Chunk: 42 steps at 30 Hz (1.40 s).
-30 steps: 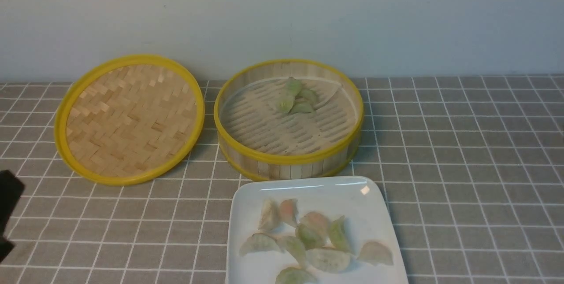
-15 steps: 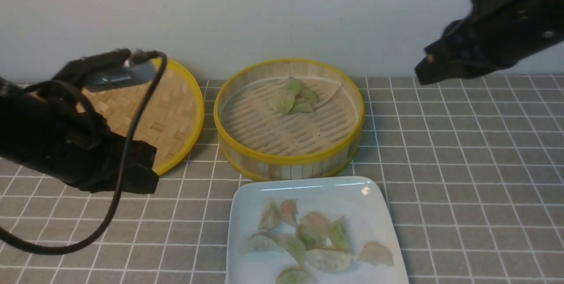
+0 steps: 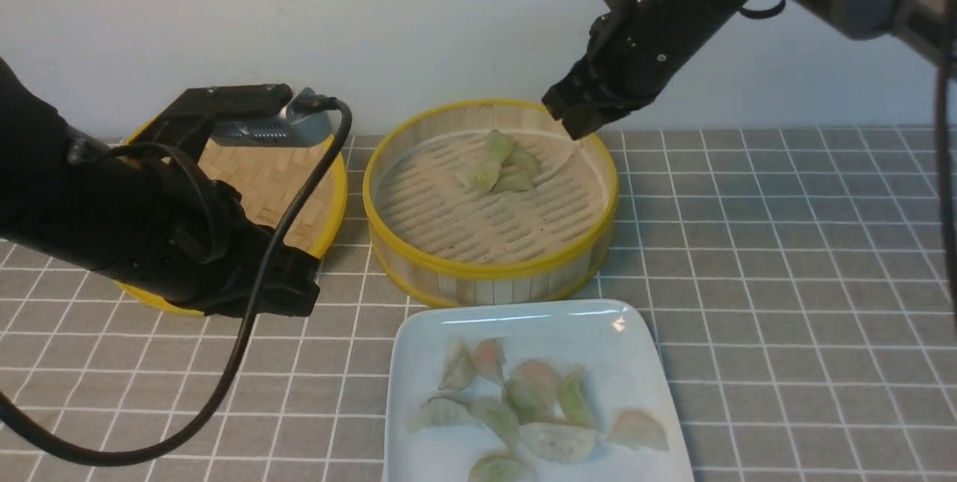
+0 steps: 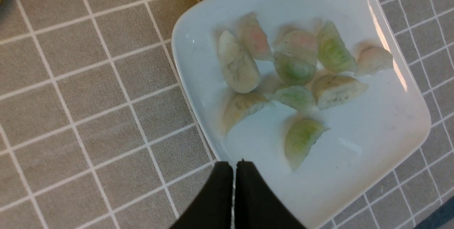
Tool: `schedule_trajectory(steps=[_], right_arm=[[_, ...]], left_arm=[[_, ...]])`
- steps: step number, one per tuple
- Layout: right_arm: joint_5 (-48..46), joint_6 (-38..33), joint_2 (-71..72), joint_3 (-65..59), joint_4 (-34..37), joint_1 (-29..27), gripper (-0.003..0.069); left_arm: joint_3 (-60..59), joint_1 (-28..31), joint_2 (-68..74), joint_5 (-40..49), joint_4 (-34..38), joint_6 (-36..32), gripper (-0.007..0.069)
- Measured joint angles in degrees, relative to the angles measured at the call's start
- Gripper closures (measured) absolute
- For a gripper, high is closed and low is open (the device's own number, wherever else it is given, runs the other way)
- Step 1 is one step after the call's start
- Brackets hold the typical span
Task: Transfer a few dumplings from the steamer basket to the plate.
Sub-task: Use the right arm to grab a dumpling from inside the steamer
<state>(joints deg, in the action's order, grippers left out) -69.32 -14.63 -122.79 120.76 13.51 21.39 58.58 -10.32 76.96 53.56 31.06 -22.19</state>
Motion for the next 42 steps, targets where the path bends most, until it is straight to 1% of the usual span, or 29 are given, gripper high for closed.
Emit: schedule_trajectory(steps=[2,3,5,7,8,9,10,12,16,22,27,31,33,34,35,36,37,38,42], right_arm=[[1.25,0.00,-4.24,4.15,0.11,0.00,0.0534],[1.35,0.00,-4.86,4.65,0.11,0.00,0.0529],[2.84,0.00,-8.67,7.18,0.57,0.01,0.0457],[3.77,0.00,-11.42,8.48,0.83,0.06,0.0401],[3.87,0.00,-11.68,8.59,0.83,0.06,0.0391],[4.29,0.00,-13.72,9.33,0.96,0.06,0.0356],[4.42,0.00,-14.17,9.41,1.02,0.06,0.0348],[5.43,0.00,-16.71,10.56,1.00,0.18,0.0306],[7.59,0.00,-19.12,11.49,0.80,0.71,0.0288],[11.38,0.00,-20.71,11.99,-1.79,1.94,0.0285],[11.61,0.07,-21.91,11.99,-4.36,2.79,0.0286],[11.66,0.21,-22.16,12.05,-5.73,3.33,0.0317],[11.93,0.26,-22.16,12.11,-8.13,4.03,0.0377],[12.18,0.51,-22.16,12.16,-9.25,4.35,0.0420],[12.18,0.51,-22.16,12.16,-9.40,4.35,0.0428],[12.24,1.09,-22.16,12.23,-10.29,4.64,0.0482],[12.09,1.24,-22.16,12.23,-10.44,4.65,0.0496],[11.54,1.94,-22.16,12.23,-10.71,4.79,0.0535],[9.31,3.20,-21.83,12.42,-11.08,4.79,0.0541]], left_arm=[[0.00,0.00,-0.06,-0.42,0.00,-0.23,0.0629],[0.00,0.00,-0.06,-0.42,0.00,-0.28,0.0629],[0.00,0.00,-0.06,-0.67,0.00,-0.28,0.0629],[-0.16,0.00,-0.06,-1.14,0.00,-0.36,0.0629],[-0.16,0.00,-0.06,-1.17,0.00,-0.36,0.0629],[-0.27,0.00,-0.06,-1.23,-0.21,-0.79,0.0629],[-0.27,0.00,-0.06,-1.23,-0.25,-0.85,0.0629],[-0.27,0.00,0.01,-1.28,-0.38,-1.85,0.0629],[-0.27,0.00,0.04,-1.28,-0.38,-2.28,0.0629],[-0.27,0.00,0.04,-1.28,-0.38,-2.28,0.0629],[-0.27,0.00,0.06,-1.28,-0.42,-2.28,0.0629],[-0.27,0.00,0.06,-1.28,-0.42,-2.34,0.0629],[-0.27,0.00,0.11,-1.28,-0.36,-2.34,0.0629],[-0.27,0.00,0.11,-1.28,-0.32,-2.34,0.0629],[-0.27,0.00,0.11,-1.28,-0.32,-2.34,0.0629],[-0.27,0.00,0.11,-1.28,-0.24,-2.34,0.0629],[-0.27,0.00,0.11,-1.28,-0.24,-2.34,0.0629],[-0.27,0.00,0.11,-1.34,-0.18,-2.34,0.0629],[-0.27,0.00,0.11,-1.39,-0.18,-2.39,0.0629]])
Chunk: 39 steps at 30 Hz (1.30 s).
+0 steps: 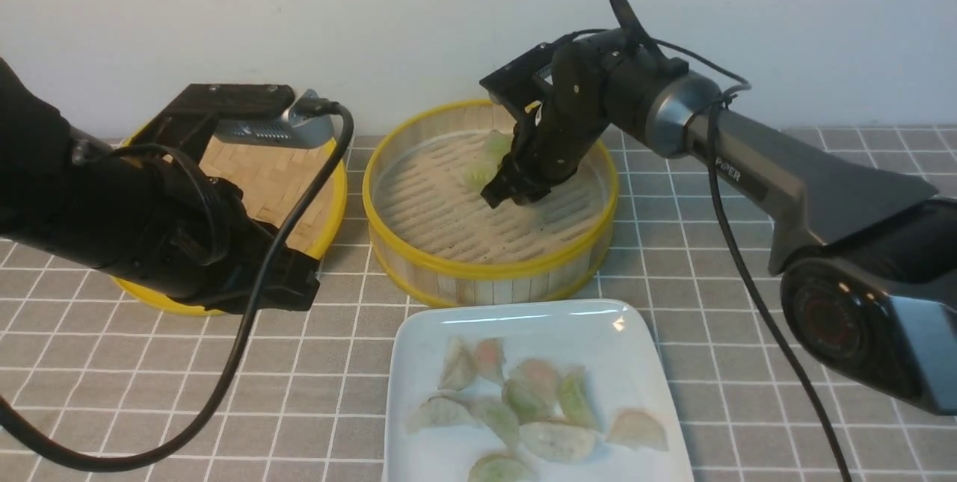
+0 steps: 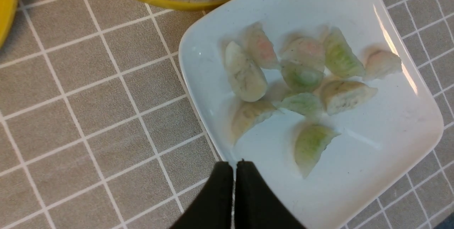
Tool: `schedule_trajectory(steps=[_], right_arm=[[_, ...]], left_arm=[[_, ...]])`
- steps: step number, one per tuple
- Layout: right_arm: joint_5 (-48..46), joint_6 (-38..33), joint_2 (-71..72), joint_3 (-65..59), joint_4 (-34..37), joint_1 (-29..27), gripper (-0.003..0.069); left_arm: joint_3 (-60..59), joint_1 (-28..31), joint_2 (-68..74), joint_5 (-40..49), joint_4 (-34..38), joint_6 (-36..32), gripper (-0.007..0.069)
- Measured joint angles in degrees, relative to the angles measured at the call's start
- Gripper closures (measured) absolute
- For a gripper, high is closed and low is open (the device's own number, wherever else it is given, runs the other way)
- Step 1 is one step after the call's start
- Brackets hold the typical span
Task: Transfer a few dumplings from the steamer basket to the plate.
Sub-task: Use the right arm to grab a dumpling from inside the steamer, then use the right arm to put the dumpling into the plate
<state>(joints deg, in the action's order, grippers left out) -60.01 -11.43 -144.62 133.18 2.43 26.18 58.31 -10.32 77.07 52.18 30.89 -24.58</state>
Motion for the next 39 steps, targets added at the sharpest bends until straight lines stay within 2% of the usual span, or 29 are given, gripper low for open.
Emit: schedule_trajectory(steps=[6,14,21,26,32,39], right_arm=[[-9.72,0.86,3.39,-0.30,-1.04,0.00,0.0568],[-11.23,1.18,10.89,-3.82,-1.77,0.00,0.0568],[-11.23,1.54,24.20,-19.91,1.35,0.00,0.0568],[-11.23,1.81,38.51,-39.54,7.27,0.91,0.0568],[-10.49,2.01,44.41,-55.65,8.87,5.54,0.0572],[-2.47,4.76,43.26,-62.41,9.07,7.56,0.0584]], left_arm=[[0.00,0.00,0.00,0.36,0.00,0.06,0.0629],[0.00,-0.16,0.00,0.62,0.48,0.19,0.0629],[0.00,-0.16,0.00,1.20,0.66,0.14,0.0629],[1.18,-0.21,1.25,1.57,-0.09,5.18,0.0629],[12.05,-1.91,9.59,3.58,-0.83,6.07,0.0629],[28.53,-5.09,23.36,7.92,-3.85,6.07,0.0629]])
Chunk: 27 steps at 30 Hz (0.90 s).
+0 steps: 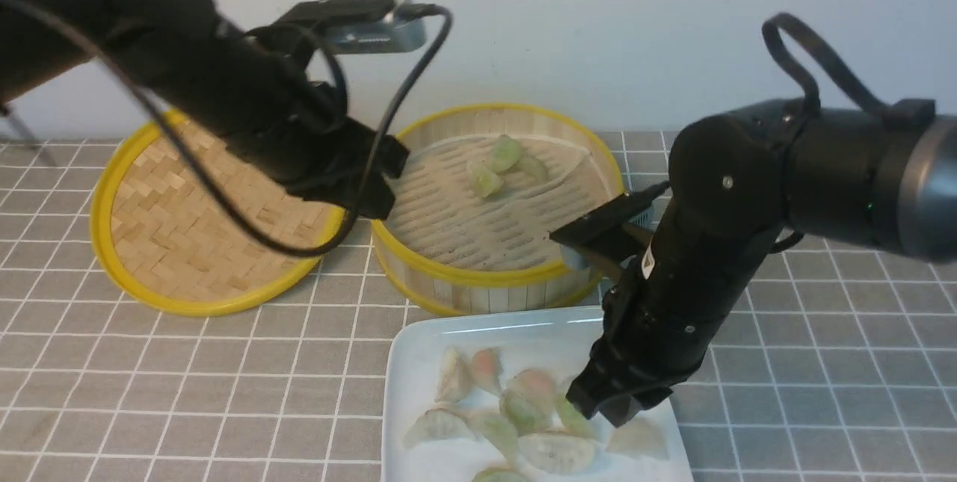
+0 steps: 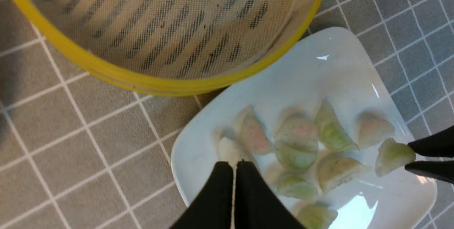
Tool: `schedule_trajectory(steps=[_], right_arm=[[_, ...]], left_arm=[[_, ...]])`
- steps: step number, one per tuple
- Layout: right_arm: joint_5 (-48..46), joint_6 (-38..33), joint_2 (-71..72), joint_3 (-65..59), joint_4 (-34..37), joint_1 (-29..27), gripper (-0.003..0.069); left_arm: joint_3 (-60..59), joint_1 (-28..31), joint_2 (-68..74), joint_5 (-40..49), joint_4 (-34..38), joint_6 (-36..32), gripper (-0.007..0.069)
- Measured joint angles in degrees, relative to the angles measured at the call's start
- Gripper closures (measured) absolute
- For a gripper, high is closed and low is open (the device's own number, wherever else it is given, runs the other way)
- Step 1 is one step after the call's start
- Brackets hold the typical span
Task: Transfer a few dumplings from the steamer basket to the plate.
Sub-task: Use the right arm to put the dumpling into the plate
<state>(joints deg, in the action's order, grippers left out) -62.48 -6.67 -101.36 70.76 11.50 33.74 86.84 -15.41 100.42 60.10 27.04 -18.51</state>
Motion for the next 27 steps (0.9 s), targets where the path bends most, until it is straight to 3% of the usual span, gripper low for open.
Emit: schedule_trajectory(steps=[6,12,14,18,21,27], right_arm=[[2.12,2.11,-2.84,-0.27,-0.06,0.00,0.0592],[3.31,6.67,-4.35,-0.27,0.35,0.00,0.0459],[3.36,7.10,-4.35,-0.27,0.48,0.00,0.0380],[3.41,7.26,-4.20,-0.27,0.48,0.00,0.0277],[3.41,6.67,-3.36,-0.33,0.37,0.00,0.0223],[3.36,4.49,1.03,-0.33,0.17,0.00,0.0198]], left_arm=[[11.83,-1.40,9.48,1.51,-1.63,0.54,0.0629],[26.68,-2.58,20.79,4.32,-4.06,1.42,0.0629],[32.56,-3.13,25.57,4.24,-5.06,1.54,0.0624],[39.12,-3.88,31.04,3.07,-7.44,1.59,0.0582],[42.15,-4.45,34.73,1.94,-9.41,1.59,0.0511],[43.29,-5.03,39.35,-3.28,-10.08,1.59,0.0239]])
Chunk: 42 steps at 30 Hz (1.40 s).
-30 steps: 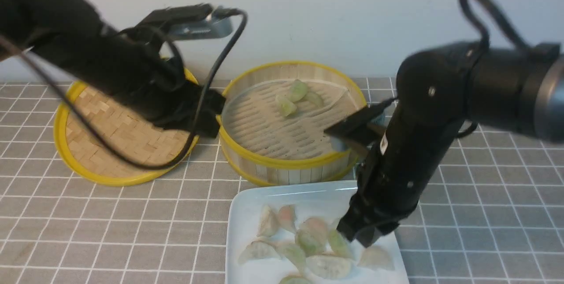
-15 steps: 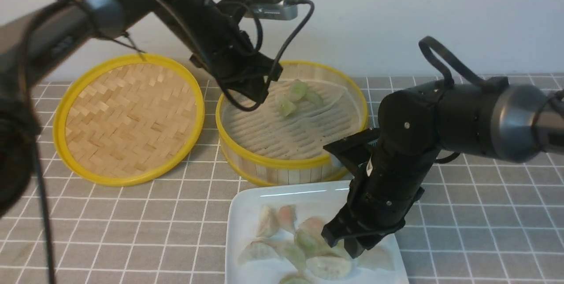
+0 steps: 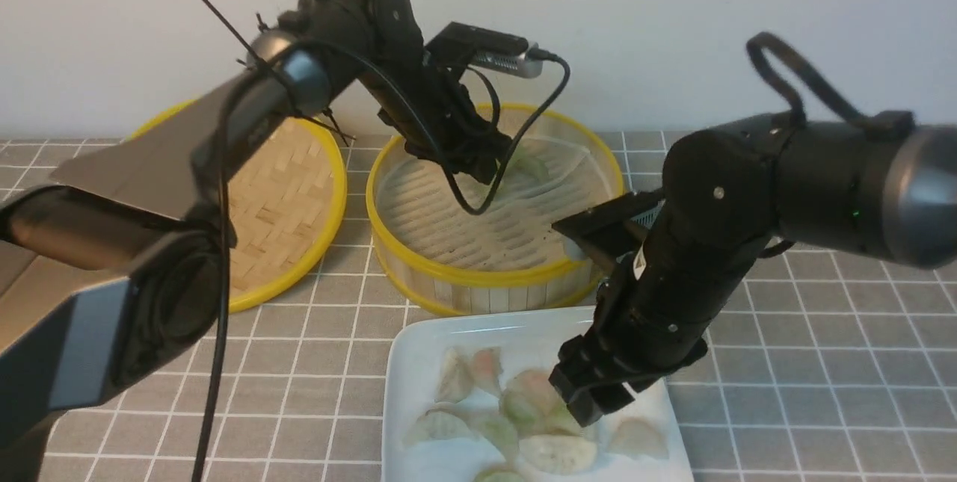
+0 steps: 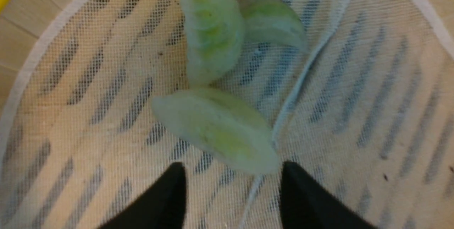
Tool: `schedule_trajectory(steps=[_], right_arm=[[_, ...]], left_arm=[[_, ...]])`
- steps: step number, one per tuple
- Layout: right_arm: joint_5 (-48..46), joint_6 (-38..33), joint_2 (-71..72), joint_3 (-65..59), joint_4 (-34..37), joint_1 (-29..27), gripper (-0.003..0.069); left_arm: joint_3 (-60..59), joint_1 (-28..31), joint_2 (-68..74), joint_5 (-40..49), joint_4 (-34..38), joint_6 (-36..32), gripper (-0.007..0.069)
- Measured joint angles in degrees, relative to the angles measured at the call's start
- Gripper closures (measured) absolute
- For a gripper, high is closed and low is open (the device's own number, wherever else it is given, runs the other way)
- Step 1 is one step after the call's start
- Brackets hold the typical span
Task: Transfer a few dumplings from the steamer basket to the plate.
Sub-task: Use the left arm to grab a dumpling from the steamer, then use the left arm to put the dumpling into the plate
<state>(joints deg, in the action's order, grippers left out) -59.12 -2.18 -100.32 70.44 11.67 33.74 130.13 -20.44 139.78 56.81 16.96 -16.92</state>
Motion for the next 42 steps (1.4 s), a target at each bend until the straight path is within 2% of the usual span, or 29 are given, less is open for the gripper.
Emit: schedule_trajectory(steps=[4,7,11,13,18,22,23,26,31,42], right_arm=[[-0.42,-0.05,4.22,0.00,0.05,0.00,0.0197],[-0.29,-0.05,6.87,0.00,-0.27,0.00,0.0197],[0.09,-0.05,8.50,0.00,-1.86,0.00,0.0197],[0.14,-0.07,8.70,0.00,-2.69,0.00,0.0197],[0.32,-0.07,8.70,0.00,-4.11,0.00,0.0197],[0.33,-0.07,8.70,0.00,-4.11,0.00,0.0197],[0.33,-0.07,8.70,0.00,-4.27,0.00,0.0197],[0.33,-0.07,8.70,0.00,-4.89,0.00,0.0197],[0.33,-0.07,8.88,0.00,-6.37,0.00,0.0197],[0.36,0.03,13.81,0.00,-7.07,0.01,0.0197]], left_arm=[[0.00,-0.05,1.95,-3.31,0.18,0.00,0.0088],[0.00,-0.05,3.15,-5.00,0.18,0.00,0.0048],[0.07,-0.05,3.79,-6.08,0.29,0.00,0.0054],[0.14,-0.05,4.07,-6.50,0.29,0.00,0.0081],[0.36,-0.05,4.23,-6.42,0.63,-0.08,0.0219],[0.36,-0.05,4.17,-5.49,0.63,-0.08,0.0224],[0.36,-0.05,3.96,-4.61,0.63,-0.08,0.0248],[0.36,-0.05,2.78,-0.23,-0.28,-0.22,0.0456],[1.35,-0.05,-1.93,8.27,-0.79,-0.06,0.0448],[2.76,-0.05,-9.00,13.61,-1.25,-0.06,0.0451]])
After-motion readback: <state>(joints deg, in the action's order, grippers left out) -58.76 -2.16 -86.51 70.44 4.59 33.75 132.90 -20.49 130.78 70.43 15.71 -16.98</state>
